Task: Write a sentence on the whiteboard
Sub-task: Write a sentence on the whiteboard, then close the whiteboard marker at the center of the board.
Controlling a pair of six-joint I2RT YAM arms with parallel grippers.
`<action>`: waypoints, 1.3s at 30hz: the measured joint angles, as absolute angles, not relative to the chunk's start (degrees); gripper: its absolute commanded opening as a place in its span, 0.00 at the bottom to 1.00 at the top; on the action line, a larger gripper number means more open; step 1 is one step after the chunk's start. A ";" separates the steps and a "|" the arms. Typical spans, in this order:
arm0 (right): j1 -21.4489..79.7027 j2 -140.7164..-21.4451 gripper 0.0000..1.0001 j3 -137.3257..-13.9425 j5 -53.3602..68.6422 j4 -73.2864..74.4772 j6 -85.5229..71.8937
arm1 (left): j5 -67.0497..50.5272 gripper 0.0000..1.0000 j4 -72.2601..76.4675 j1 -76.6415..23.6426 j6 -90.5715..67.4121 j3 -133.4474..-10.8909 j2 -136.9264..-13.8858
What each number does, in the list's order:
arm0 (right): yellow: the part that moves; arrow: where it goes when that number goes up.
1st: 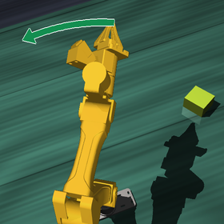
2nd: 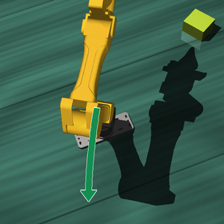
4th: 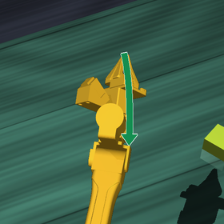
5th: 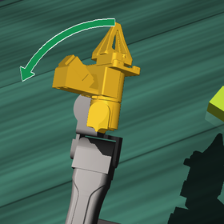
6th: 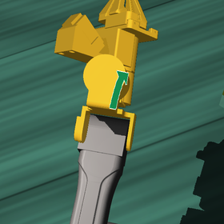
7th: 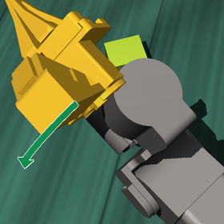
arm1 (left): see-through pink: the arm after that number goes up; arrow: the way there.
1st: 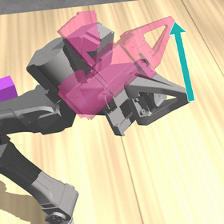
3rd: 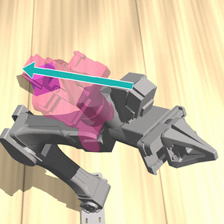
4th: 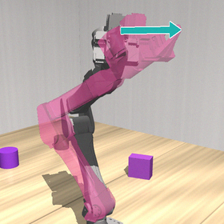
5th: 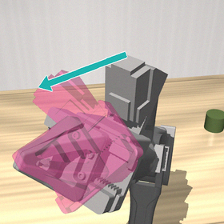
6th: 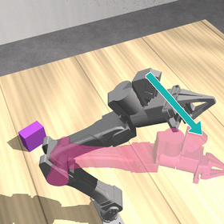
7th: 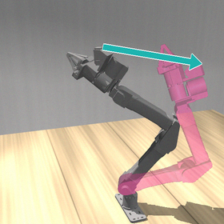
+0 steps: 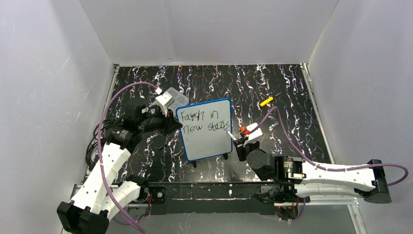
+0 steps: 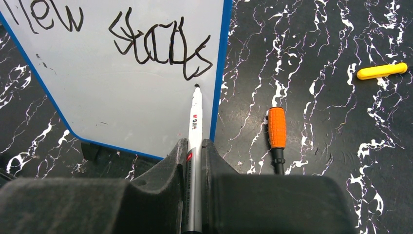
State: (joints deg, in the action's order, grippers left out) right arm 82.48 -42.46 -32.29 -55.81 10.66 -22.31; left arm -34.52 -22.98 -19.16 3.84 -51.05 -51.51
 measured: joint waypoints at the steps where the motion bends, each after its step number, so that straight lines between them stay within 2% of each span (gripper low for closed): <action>1: 82.48 -42.46 0.01 -32.29 -55.79 10.66 -22.31 | -34.52 0.00 -22.96 -19.16 3.84 -51.05 -51.51; 4: 82.46 -42.30 0.01 -32.29 -55.53 10.63 -21.98 | -34.52 0.01 -22.96 -19.16 3.81 -51.05 -51.51; 5: 82.46 -42.04 0.01 -32.29 -55.13 10.61 -21.52 | -34.54 0.04 -22.98 -19.16 3.79 -51.05 -51.48; 9: 82.46 -38.96 0.01 -32.29 -51.55 9.34 -18.31 | -34.61 0.41 -23.18 -19.18 2.98 -50.94 -51.00; 11: 82.46 -36.80 0.01 -32.49 -48.88 7.97 -16.03 | -34.44 0.55 -23.68 -19.33 2.83 -50.13 -50.78; 17: 82.39 -37.93 0.01 -39.64 -45.76 5.67 -8.03 | -33.04 0.79 -27.57 -19.38 0.47 -47.09 -48.93; 23: 82.28 -46.89 0.01 -53.89 -47.83 -1.65 4.97 | -29.43 0.80 -29.65 -19.42 -3.55 -46.02 -41.93; 27: 80.25 -56.60 0.01 -66.76 -49.69 -5.04 12.49 | -21.93 0.79 -32.75 -19.51 -6.92 -46.72 -42.09; 29: 74.89 -60.93 0.01 -72.23 -46.50 -4.19 13.13 | -17.87 0.79 -34.06 -19.27 -8.99 -47.03 -44.21; 33: 54.78 -67.81 0.01 -79.15 -35.79 -0.27 8.49 | -11.00 0.77 -36.36 -18.90 -13.74 -47.00 -46.41; 35: 46.41 -69.78 0.01 -79.72 -31.40 1.83 5.67 | -7.35 0.74 -37.34 -18.85 -16.34 -47.00 -45.95; 39: 36.91 -70.65 0.01 -78.98 -23.64 4.62 0.99 | 0.05 0.70 -39.79 -18.81 -21.56 -46.00 -44.86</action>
